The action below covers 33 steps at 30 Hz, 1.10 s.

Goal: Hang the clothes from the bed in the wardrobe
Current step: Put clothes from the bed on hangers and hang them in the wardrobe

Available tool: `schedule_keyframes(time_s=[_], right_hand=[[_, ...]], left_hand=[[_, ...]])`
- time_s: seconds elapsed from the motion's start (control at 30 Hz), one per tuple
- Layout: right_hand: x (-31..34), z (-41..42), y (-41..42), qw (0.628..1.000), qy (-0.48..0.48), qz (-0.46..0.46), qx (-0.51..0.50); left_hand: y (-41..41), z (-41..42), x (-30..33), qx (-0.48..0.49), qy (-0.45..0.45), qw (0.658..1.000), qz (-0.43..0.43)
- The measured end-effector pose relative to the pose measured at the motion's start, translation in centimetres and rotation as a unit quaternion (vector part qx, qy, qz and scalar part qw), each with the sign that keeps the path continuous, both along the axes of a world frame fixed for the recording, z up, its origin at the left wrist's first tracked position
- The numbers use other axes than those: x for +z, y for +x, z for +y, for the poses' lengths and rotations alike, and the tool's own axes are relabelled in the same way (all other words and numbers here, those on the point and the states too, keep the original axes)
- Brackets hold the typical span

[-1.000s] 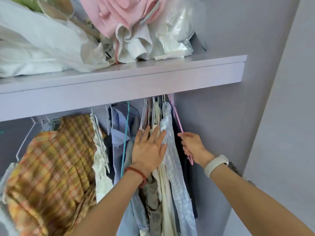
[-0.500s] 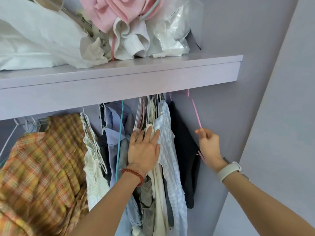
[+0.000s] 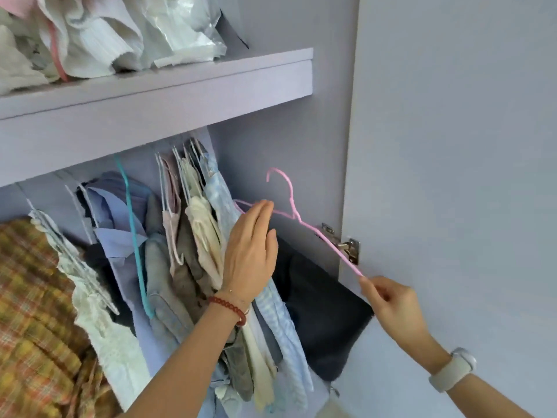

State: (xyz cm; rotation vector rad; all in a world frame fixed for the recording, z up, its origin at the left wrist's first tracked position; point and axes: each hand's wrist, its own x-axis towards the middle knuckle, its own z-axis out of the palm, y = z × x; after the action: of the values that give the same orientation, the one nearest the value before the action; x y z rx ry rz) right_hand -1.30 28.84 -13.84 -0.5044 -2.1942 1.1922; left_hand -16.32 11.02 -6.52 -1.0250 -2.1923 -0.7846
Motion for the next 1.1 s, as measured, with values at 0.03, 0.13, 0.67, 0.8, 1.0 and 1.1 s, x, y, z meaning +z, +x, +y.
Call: schedule_keyframes(time_s=[0.03,0.13,0.67,0.8,1.0,1.1], right_hand=[[-0.3,0.6,1.7,1.000,0.023,-0.012,-0.010],[-0.9,2.3,7.1,0.993,0.089,-0.055,-0.057],[-1.4,0.7,32.7,0.928,0.210,-0.205,-0.228],[-1.1,1.1,37.1,0.922,0.216,-0.177,-0.269],[-2.4,3.3,47.6,0.891,0.187,-0.091,-0.403],[-3.1,5.3,52.5,0.862,0.135,-0.045,-0.487]], left_hand=[[0.5,1.1,-0.9,-0.006,-0.023,0.998,-0.050],[1.5,3.6,-3.8,-0.038,-0.135,0.982,-0.125],[25.7,11.1,-11.2,-0.441,-0.130,0.835,-0.304],[30.5,13.9,-9.8,-0.502,-0.146,0.815,-0.250],[41.5,21.8,-7.7,-0.571,-0.141,0.793,-0.155],[48.2,26.4,-7.9,-0.573,-0.135,0.799,-0.118]])
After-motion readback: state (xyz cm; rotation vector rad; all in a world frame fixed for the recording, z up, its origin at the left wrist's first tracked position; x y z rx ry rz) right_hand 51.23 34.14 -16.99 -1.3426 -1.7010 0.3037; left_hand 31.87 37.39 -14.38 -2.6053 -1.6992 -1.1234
